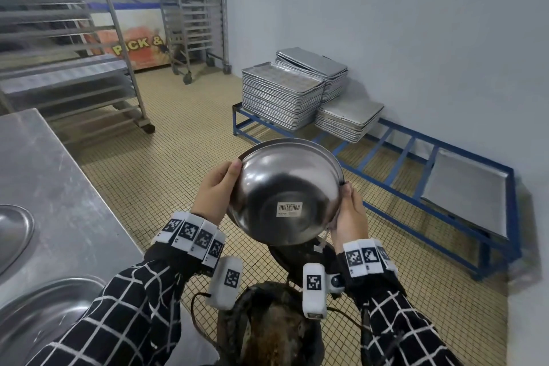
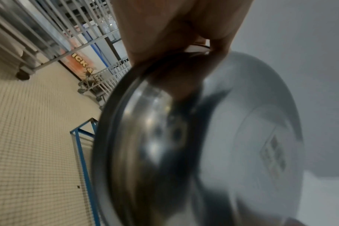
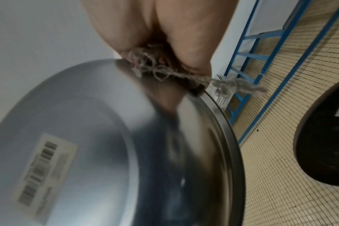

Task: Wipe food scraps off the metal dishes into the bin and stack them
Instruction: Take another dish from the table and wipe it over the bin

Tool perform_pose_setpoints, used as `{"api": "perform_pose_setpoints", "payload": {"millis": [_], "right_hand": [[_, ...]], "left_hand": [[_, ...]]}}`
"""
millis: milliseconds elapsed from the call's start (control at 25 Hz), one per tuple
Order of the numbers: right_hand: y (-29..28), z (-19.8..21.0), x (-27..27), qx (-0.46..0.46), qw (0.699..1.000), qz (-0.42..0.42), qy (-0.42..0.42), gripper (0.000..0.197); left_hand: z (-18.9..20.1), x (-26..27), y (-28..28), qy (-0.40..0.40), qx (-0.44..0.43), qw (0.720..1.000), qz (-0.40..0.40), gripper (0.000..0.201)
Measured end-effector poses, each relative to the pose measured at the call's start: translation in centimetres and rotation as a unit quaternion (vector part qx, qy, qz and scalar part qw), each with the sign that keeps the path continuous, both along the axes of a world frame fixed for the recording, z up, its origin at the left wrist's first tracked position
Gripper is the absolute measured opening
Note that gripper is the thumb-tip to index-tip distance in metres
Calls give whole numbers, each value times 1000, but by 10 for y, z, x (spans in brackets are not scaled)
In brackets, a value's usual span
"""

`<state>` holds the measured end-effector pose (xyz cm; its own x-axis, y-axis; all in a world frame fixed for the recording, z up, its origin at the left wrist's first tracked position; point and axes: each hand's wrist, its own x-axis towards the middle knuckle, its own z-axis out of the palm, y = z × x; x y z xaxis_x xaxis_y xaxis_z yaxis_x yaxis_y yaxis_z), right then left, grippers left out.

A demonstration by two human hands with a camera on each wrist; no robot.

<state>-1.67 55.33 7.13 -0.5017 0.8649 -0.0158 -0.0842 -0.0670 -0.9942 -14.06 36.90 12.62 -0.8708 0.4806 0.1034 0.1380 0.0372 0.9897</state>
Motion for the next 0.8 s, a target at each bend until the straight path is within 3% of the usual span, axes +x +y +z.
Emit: {"api": "perform_pose_setpoints", "payload": {"millis": [200,360,480,680,720,800], "right_hand": [[8,31,13,197,975,27,-100,24],[8,53,5,400,876,160,-216,22],[-1,54,-9,491,824,194,-207,20],[-23,40,-15,515,848,83,-93,26],[-32,37,-14,535,837,64,-94,30],[-54,29,-11,605,785,42,-127,36]], "left_hand": [[-17,-9,-4,78,-70,994,-29,14],[-11,-1,3,110,-121,979,-119,16],[-6,7,12,138,-176,965,-140,16],[-10,9,15,117,-160,979,-52,25],[-11,10,15,99,-144,984,-42,26],[-8,11,17,78,-118,990,-29,28]]}}
